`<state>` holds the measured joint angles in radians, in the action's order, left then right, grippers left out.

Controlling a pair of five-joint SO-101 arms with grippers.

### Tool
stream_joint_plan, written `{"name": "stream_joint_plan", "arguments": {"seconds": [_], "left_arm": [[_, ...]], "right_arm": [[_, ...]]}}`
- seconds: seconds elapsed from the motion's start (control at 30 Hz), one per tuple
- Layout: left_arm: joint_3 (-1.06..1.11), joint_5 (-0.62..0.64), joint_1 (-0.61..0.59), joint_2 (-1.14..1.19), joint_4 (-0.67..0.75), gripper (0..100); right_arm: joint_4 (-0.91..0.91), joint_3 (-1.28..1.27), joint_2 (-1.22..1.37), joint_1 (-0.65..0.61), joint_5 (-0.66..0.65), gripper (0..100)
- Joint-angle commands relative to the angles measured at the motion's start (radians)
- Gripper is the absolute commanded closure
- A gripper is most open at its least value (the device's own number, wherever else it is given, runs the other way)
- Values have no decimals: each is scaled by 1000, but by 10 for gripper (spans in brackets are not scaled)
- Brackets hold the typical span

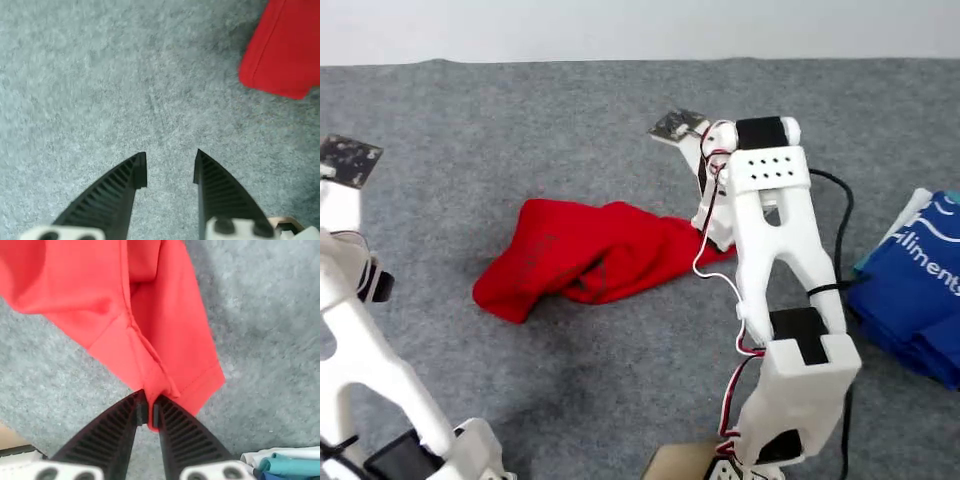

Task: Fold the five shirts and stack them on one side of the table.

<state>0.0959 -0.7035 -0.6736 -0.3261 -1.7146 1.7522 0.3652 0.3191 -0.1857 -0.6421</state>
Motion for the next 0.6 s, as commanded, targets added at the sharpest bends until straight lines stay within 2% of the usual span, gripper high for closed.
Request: {"name": "stream_joint_plan", "arguments": {"seconds": [0.0,0.07,0.2,0.27,0.57], "left_arm": [[-68,9,48,-37,-31,834],[-70,9,86,-37,-37,832],[-74,8,170,-37,-38,776],[-91,9,216,-37,-38,767],[-42,193,595,31,-35,765]], "right_arm": [[41,14,-84,5,-6,978],[45,15,-119,-2,0,918],[44,-14,-257,-2,71,679],[44,-29,-323,-2,71,599],[44,-152,-581,24,72,653]]}}
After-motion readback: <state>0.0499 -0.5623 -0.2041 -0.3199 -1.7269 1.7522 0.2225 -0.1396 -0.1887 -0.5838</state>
